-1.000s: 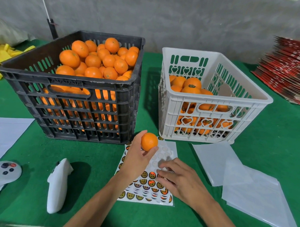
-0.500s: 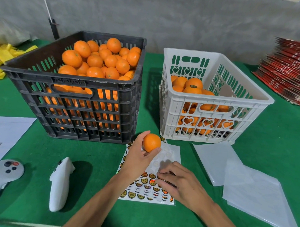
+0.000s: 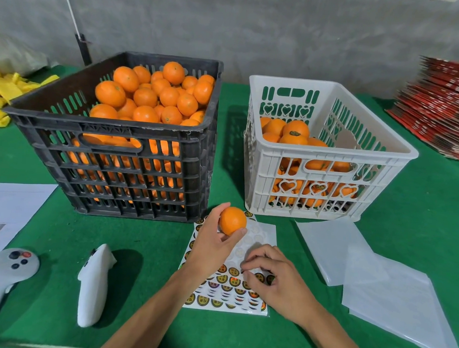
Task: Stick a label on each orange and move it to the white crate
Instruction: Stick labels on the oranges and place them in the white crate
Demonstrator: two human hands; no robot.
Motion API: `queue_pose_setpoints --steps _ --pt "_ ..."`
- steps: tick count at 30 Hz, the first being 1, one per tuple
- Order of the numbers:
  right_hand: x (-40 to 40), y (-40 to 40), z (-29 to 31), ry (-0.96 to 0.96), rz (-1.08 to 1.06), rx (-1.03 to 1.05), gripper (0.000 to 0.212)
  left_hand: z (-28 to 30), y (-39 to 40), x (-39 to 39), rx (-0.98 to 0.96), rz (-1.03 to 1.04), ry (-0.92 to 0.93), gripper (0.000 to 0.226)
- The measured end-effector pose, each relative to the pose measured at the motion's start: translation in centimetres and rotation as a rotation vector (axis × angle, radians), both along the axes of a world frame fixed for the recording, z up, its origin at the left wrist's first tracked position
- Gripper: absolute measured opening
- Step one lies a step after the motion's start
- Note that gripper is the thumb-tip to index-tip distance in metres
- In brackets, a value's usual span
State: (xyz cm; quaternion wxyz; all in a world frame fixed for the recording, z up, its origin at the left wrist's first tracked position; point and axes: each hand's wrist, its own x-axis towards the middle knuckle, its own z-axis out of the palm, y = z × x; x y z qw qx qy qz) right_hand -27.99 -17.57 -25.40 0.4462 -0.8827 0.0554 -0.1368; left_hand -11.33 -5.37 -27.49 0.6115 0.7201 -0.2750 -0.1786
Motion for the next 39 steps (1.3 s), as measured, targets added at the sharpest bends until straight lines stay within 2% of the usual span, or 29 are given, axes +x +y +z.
queue_pose_setpoints --steps 3,7,8,9,10,12,13,15,18,20,23,27,30,31,35,39 --pt "-0.1 0.1 0.0 -0.020 -0.012 -0.072 0.010 0.0 0.0 0.0 -0.003 0.000 -0.001 0.076" --pt "-0.4 0.3 0.0 -0.174 0.031 -0.413 0.007 0.3 0.0 -0.1 0.000 0.002 0.017 0.074" --pt "-0.4 0.5 -0.1 -0.180 0.037 -0.433 0.006 0.3 0.0 -0.1 0.003 0.003 0.023 0.075" --pt "-0.4 0.7 -0.1 -0.156 0.001 -0.373 0.007 0.3 0.0 -0.1 0.003 0.002 0.029 0.077" --pt "-0.2 0.8 0.2 -0.107 -0.088 -0.214 0.010 0.3 0.1 -0.1 -0.003 -0.005 0.038 0.079" --pt "0.9 0.0 1.0 -0.051 -0.390 0.134 0.017 0.4 0.1 -0.1 -0.009 -0.013 0.049 0.079" --pt "1.7 -0.8 1.7 -0.073 -0.534 0.171 0.020 0.5 0.1 -0.1 -0.010 -0.014 0.054 0.077" --pt "3.0 -1.9 3.2 -0.123 -0.635 0.027 0.023 0.7 0.0 -0.3 -0.009 -0.015 0.068 0.071" --pt "4.9 -0.5 5.0 -0.204 -0.593 -0.347 0.012 1.8 0.1 -0.6 -0.025 -0.011 0.041 0.070" --pt "5.6 1.1 5.3 -0.227 -0.574 -0.506 0.002 2.9 0.0 -0.7 -0.013 -0.004 -0.032 0.070" --pt "5.6 2.6 5.7 -0.300 -0.525 -0.496 0.011 5.0 0.0 -0.7 0.004 0.014 -0.195 0.075" --pt "5.4 4.0 8.5 -0.295 -0.604 -0.292 0.044 8.3 -0.6 -0.8 -0.068 0.073 -0.458 0.068" --pt "5.9 2.6 12.2 -0.303 -0.680 -0.118 0.073 12.5 -2.5 -1.3 -0.143 0.122 -0.822 0.062" --pt "6.0 1.6 13.8 -0.305 -0.700 -0.129 0.074 13.9 -3.4 -1.3 -0.165 0.115 -0.893 0.062" --pt "6.5 -3.2 18.8 -0.267 -0.776 -0.321 0.063 19.0 -6.7 -0.9 -0.104 0.031 -0.920 0.073" --pt "7.1 -7.9 20.5 -0.246 -0.803 -0.494 0.048 21.9 -6.6 1.4 0.063 0.012 -1.040 0.056"
